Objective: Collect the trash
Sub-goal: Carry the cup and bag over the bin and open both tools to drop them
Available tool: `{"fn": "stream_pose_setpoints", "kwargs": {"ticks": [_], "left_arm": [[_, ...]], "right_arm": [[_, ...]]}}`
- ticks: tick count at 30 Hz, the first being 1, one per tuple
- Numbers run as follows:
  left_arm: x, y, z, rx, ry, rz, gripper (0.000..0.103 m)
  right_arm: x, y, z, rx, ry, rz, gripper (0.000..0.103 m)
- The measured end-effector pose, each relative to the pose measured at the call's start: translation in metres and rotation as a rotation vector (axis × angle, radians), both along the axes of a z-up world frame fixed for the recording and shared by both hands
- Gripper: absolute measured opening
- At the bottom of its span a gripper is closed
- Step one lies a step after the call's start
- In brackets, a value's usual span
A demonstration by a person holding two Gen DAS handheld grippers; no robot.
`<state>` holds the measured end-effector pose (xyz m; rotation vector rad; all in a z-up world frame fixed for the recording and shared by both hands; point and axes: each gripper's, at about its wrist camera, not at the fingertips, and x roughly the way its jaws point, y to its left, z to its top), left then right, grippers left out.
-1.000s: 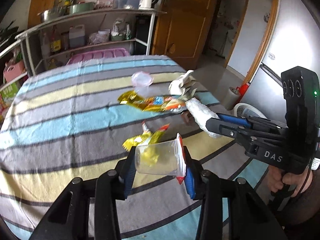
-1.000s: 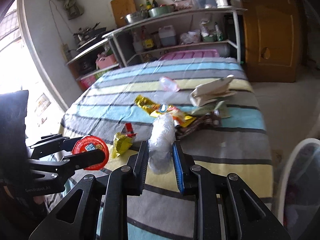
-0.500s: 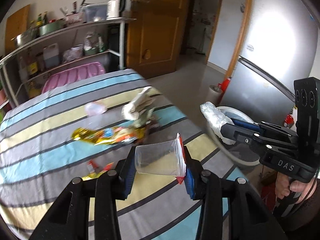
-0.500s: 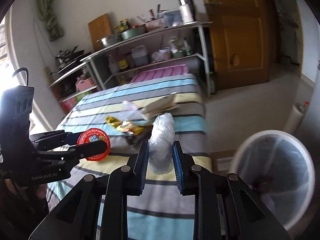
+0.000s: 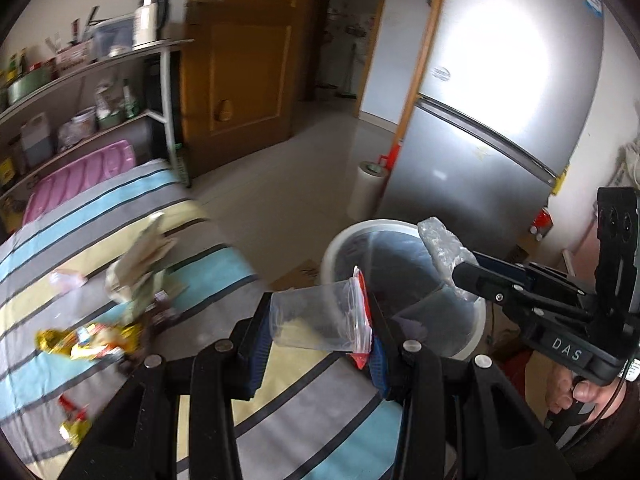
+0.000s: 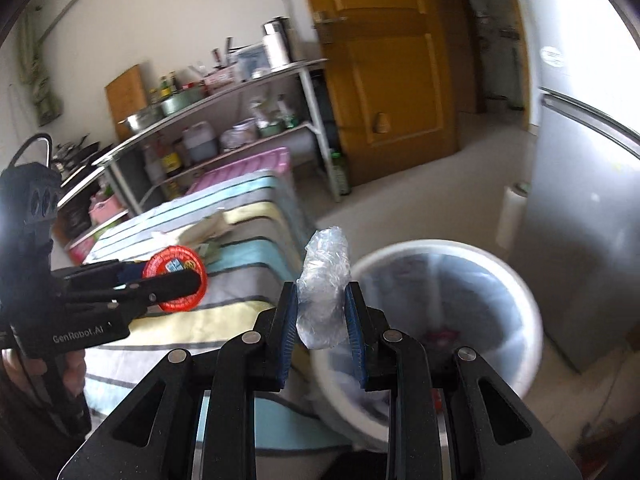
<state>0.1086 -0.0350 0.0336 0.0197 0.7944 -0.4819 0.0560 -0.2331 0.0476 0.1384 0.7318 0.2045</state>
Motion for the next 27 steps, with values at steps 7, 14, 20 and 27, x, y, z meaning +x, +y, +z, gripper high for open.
{"fn": "stream_pose_setpoints", "kwargs": {"ticks": [7,14,20,27], "left_arm": [[0.013,-0.047,-0.012,0.015,0.044,-0.076,0.043],[0.025,-0.084,-0.031,0.052,0.092,-0.118,0.044],[0.030,-0.097,-0.044,0.070,0.120,-0.129,0.044],[0.034,-0.097,-0.051,0.077,0.143,-0.122,0.056]], "right_arm": [[-0.002,-0.034,-0.009,-0.015,0.036,-0.084,0.025],[0.001,-0.058,-0.026,-0.043,0.083,-0.141,0.025],[0.005,-0.070,-0.038,-0.054,0.117,-0.159,0.025],[0.008,-0.074,-0.048,-0.073,0.144,-0.182,0.026]]}}
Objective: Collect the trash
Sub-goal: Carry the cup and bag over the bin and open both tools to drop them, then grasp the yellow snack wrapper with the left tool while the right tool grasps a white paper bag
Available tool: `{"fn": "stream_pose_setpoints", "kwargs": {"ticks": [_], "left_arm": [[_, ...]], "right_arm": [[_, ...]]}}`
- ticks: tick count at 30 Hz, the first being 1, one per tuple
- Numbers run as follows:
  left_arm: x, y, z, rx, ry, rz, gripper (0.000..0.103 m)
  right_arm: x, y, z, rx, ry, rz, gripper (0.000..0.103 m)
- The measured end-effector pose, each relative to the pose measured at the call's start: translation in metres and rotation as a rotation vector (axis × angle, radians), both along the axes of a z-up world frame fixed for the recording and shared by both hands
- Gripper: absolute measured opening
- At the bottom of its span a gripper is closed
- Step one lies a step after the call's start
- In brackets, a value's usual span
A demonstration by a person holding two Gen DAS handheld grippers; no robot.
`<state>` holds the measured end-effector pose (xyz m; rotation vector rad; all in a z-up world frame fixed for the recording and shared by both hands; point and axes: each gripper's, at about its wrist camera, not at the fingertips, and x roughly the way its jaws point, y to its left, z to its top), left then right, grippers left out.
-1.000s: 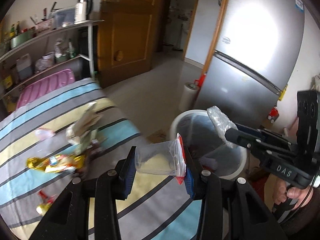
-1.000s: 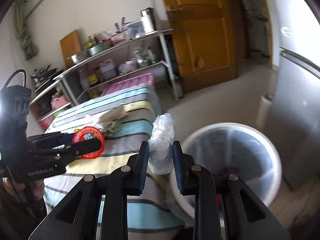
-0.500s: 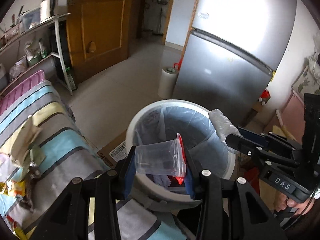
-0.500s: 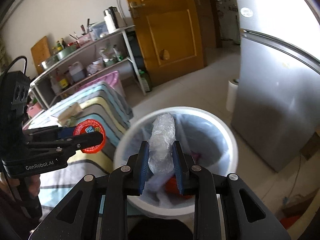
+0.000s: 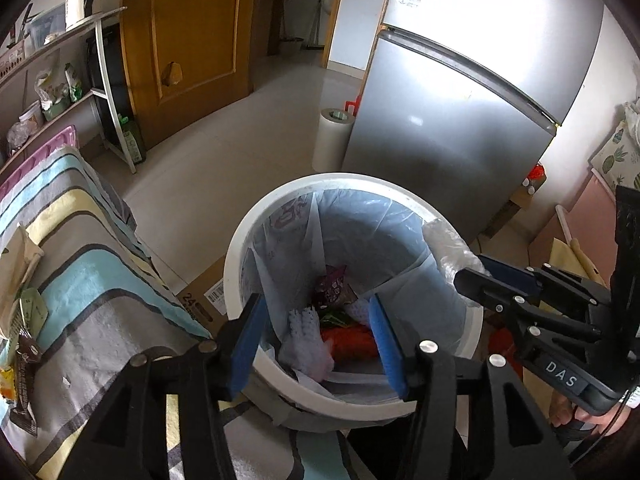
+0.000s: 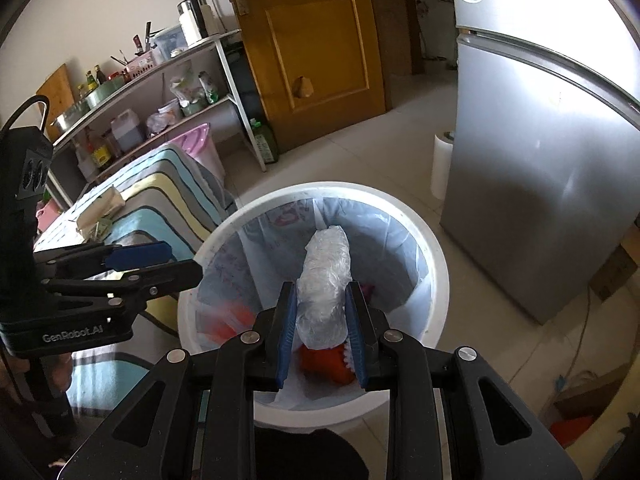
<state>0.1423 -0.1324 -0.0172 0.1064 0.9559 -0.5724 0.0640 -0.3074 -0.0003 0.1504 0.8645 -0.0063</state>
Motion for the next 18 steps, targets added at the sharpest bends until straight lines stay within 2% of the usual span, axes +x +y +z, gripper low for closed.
{"fn": "stream_pose_setpoints", "kwargs": {"ticks": [4,6,7,18], "left_arm": [[0.000,0.002,0.000,0.002,0.004,0.007,0.059],[-0.002,0.005,0.002,-0.007,-0.005,0.007,0.059],[-0.002,0.006,0.003,-0.010,-0.005,0.009,0.059],[-0.013,0.039,0.018,-0.042,-0.039,0.064,0.060]], "right_arm": [[0.000,-0.002,-0.004,0.005,0.002,-0.012,0.031],[-0.001,-0.003,-0.003,0.009,-0.004,-0.017,0.048],[-0.002,-0.003,-0.003,0.008,-0.006,-0.019,0.050],[-0.005,0.010,0.011,0.011,-0.043,-0.012,0.050]]}}
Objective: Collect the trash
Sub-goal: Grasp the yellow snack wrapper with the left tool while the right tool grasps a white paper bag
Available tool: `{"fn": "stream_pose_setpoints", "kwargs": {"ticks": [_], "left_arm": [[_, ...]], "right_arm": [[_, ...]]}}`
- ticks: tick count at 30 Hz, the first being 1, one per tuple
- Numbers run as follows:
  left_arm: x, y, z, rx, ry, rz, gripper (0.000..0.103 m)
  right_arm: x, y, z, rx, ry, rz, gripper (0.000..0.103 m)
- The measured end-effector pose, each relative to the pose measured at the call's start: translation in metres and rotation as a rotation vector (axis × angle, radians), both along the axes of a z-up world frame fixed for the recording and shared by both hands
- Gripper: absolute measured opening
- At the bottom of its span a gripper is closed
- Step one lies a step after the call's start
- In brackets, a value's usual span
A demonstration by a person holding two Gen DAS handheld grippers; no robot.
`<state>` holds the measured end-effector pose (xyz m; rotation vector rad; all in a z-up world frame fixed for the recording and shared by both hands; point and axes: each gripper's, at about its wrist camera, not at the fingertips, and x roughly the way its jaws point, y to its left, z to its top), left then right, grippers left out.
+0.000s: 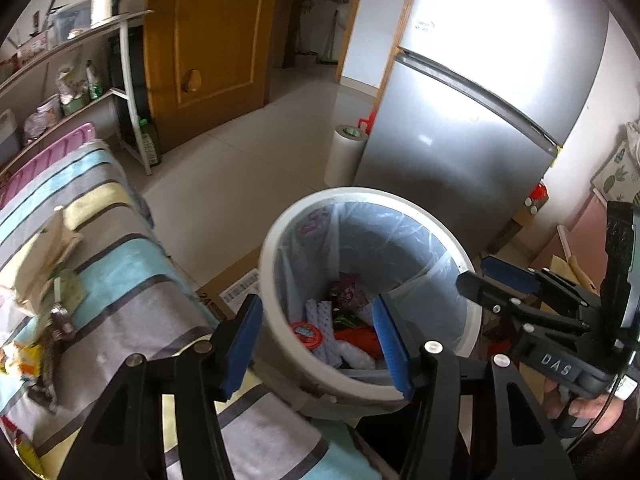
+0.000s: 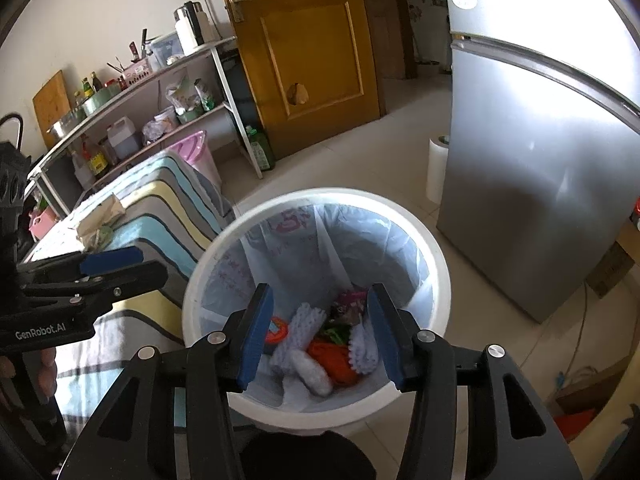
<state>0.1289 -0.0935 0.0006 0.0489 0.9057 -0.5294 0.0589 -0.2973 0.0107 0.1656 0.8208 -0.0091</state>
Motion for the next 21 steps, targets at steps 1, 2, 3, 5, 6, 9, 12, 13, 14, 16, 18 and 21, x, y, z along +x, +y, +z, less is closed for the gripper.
{"fn": "stream_pose_setpoints", "kwargs": {"ticks": [1,2,3,5,6,9,12,13,14,16,18,21], "left_arm": [[-0.001,0.005,0.002,-0.004,-0.005,0.010,0.060],[-0.002,0.011,0.005,-0.010,-0.010,0.022,0.060],[-0.003,0.017,0.006,-0.014,-0.014,0.031,0.060],[-0.006,0.029,0.010,-0.016,-0.027,0.057,0.060],[-0.007,0.036,0.012,-0.015,-0.035,0.069,0.060],[-0.010,0.055,0.016,-0.011,-0.048,0.109,0.060],[-0.013,0.078,0.020,-0.019,-0.059,0.151,0.061],[-0.014,0.085,0.021,-0.017,-0.060,0.166,0.062],[-0.015,0.092,0.021,-0.012,-0.064,0.182,0.063],[-0.019,0.107,0.023,0.000,-0.083,0.213,0.063],[-0.021,0.121,0.023,0.005,-0.087,0.249,0.064],[-0.025,0.142,0.020,0.005,-0.084,0.294,0.064]], "right_arm": [[0.000,0.001,0.002,-0.002,-0.006,0.003,0.050],[-0.001,0.004,0.004,-0.004,-0.011,0.005,0.050],[0.000,0.007,0.007,-0.002,-0.019,0.012,0.050],[0.001,0.015,0.012,-0.003,-0.033,0.026,0.050],[0.002,0.020,0.015,-0.007,-0.043,0.036,0.050],[0.007,0.035,0.023,-0.007,-0.063,0.063,0.050],[0.013,0.052,0.031,-0.004,-0.082,0.096,0.050],[0.015,0.058,0.032,-0.004,-0.087,0.107,0.050],[0.017,0.064,0.034,-0.004,-0.090,0.118,0.050],[0.023,0.077,0.036,0.000,-0.096,0.142,0.050],[0.030,0.089,0.037,0.007,-0.098,0.165,0.050],[0.040,0.107,0.037,0.028,-0.095,0.201,0.050]]}}
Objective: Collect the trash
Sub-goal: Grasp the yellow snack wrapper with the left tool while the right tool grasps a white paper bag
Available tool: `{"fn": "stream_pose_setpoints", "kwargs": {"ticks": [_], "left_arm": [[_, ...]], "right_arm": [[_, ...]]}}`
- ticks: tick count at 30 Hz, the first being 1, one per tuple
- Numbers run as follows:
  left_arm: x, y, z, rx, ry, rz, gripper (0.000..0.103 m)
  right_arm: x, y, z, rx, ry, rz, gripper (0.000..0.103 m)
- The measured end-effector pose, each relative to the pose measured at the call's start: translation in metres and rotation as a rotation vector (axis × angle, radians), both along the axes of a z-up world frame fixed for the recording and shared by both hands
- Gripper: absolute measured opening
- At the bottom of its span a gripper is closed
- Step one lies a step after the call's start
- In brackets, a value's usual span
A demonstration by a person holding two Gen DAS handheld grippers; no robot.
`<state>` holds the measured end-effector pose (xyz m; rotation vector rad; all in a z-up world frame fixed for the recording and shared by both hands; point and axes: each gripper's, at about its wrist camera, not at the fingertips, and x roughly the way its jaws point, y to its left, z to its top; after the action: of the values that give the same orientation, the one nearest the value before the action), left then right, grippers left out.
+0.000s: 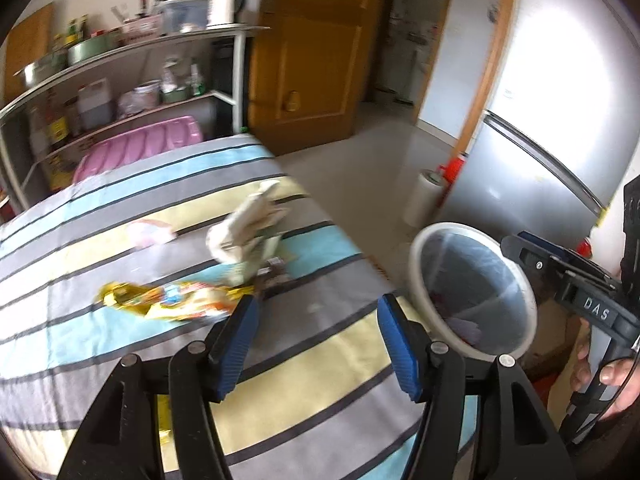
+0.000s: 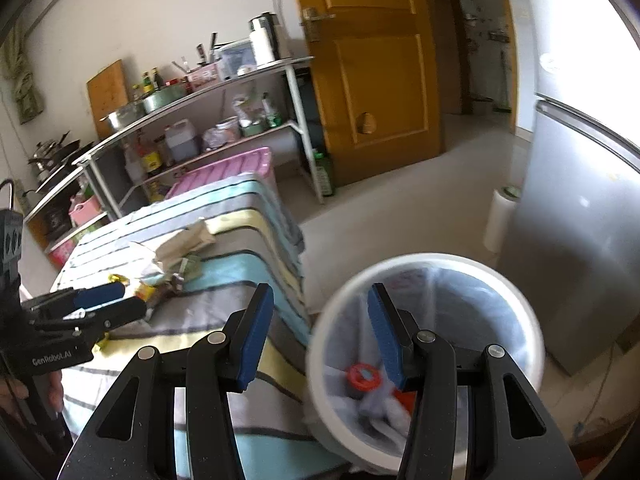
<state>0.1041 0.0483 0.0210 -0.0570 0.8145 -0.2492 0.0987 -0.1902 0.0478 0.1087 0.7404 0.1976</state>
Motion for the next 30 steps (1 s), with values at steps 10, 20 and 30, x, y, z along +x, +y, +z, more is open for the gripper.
{"fn": "stream_pose_setpoints", "kwargs": {"ticks": [10,20,30], "left_arm": [[-0.014,0.059,-0.006,0.011,-0.008,0.112,0.066],[-0.020,0.090,-0.018,0.007,0.021,0.142,0.072],[-0.018,0.104,-0.034,-0.010,0.060,0.125,0.075]], "right_arm": [[0.029,0.056,-0.005,0.039,0.041,0.112,0.050],[0.077,0.117,-0.013,0.114,0.142,0.227,0.051],[0.123,0.153,-0.037,0.166,0.260,0.223,0.056]]}}
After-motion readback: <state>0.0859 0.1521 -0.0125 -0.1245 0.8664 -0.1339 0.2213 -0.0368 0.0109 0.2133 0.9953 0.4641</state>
